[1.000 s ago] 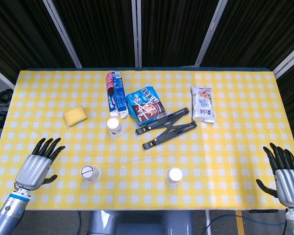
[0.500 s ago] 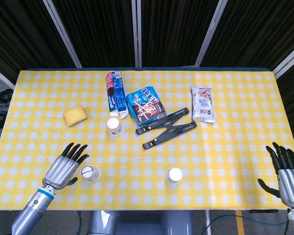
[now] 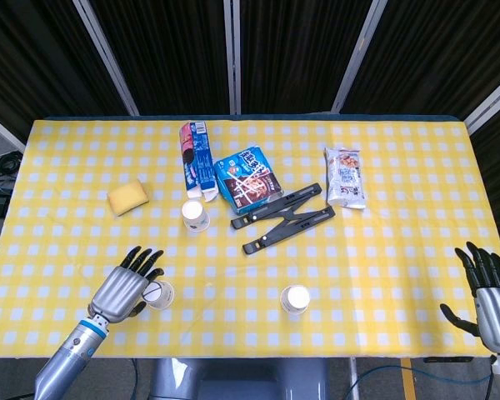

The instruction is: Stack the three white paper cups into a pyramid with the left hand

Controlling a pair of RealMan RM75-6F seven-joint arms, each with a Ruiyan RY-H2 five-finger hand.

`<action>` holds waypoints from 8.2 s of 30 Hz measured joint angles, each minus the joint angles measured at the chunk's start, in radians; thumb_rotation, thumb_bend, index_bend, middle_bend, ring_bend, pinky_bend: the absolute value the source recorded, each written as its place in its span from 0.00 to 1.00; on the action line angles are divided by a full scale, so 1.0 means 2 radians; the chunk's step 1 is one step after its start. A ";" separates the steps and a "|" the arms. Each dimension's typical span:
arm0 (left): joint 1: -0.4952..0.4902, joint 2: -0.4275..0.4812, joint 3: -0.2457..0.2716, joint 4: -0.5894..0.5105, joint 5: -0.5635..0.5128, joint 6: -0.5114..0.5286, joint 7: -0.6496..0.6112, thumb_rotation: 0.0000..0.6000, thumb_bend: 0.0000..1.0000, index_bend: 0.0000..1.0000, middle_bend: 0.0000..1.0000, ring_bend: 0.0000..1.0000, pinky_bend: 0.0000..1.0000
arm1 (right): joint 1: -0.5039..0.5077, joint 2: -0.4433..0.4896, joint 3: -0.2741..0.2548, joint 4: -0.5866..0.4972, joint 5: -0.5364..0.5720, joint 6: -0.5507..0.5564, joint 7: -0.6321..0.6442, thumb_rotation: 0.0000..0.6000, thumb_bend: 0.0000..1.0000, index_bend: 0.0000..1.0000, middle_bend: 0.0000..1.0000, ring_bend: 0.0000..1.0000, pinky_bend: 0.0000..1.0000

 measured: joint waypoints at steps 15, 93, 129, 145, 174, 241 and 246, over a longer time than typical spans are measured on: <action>-0.007 -0.003 0.005 0.002 -0.003 0.010 -0.021 1.00 0.39 0.40 0.00 0.00 0.00 | -0.001 -0.001 0.001 0.001 -0.001 0.002 0.001 1.00 0.09 0.00 0.00 0.00 0.00; -0.299 -0.081 -0.098 0.045 -0.262 0.018 0.102 1.00 0.25 0.00 0.00 0.00 0.00 | -0.004 0.013 0.032 0.037 0.084 -0.037 0.064 1.00 0.09 0.00 0.00 0.00 0.00; -0.363 -0.087 -0.081 0.194 -0.431 -0.074 0.108 1.00 0.28 0.23 0.00 0.00 0.00 | -0.005 0.014 0.040 0.041 0.090 -0.035 0.069 1.00 0.09 0.00 0.00 0.00 0.00; -0.381 -0.114 -0.066 0.229 -0.446 -0.091 0.104 1.00 0.43 0.40 0.00 0.00 0.00 | -0.006 0.013 0.041 0.041 0.089 -0.032 0.068 1.00 0.09 0.00 0.00 0.00 0.00; -0.328 -0.087 -0.069 -0.017 -0.175 0.012 0.005 1.00 0.42 0.40 0.00 0.00 0.00 | -0.017 0.025 0.035 0.022 0.061 -0.003 0.081 1.00 0.09 0.00 0.00 0.00 0.00; -0.325 -0.085 -0.030 -0.096 -0.172 0.131 0.056 1.00 0.28 0.00 0.00 0.00 0.00 | -0.021 0.029 0.037 0.025 0.057 0.004 0.095 1.00 0.09 0.00 0.00 0.00 0.00; -0.256 -0.056 0.031 -0.091 -0.102 0.199 0.037 1.00 0.27 0.00 0.00 0.00 0.00 | -0.017 0.023 0.032 0.023 0.052 -0.002 0.074 1.00 0.09 0.00 0.00 0.00 0.00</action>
